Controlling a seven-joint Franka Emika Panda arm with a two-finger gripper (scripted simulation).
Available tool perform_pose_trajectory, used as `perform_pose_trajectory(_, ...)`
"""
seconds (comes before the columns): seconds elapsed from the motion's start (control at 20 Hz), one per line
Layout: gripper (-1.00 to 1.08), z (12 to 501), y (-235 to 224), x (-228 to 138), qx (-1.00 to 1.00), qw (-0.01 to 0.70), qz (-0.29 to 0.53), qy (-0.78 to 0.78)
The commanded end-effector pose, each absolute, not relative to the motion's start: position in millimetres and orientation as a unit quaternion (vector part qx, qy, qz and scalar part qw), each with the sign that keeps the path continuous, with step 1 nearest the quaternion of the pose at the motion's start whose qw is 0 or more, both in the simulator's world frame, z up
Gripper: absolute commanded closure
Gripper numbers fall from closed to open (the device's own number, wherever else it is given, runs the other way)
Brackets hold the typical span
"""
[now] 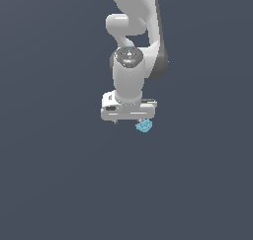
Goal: Pick up the object and move it to a goal position.
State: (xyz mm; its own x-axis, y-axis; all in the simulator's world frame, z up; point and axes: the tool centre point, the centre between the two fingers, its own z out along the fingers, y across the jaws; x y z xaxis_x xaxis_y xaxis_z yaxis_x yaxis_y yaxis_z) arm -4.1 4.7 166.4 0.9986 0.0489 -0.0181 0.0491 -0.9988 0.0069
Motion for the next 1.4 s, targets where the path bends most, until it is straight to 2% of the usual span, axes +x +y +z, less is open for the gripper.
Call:
perform_pose_trajectory(0.0,-0.92,166.4,4.7,-4.1,1.000,0.004,-0.009,0.025)
perform_pose_trajectory(0.8,-0.92,152.5,-1.7,-11.4,1.000,-0.009,-0.025,0.016)
perform_pose_trajectory(1.35,-0.92,135.1,21.5,-24.9,0.993,-0.005,-0.020,0.115)
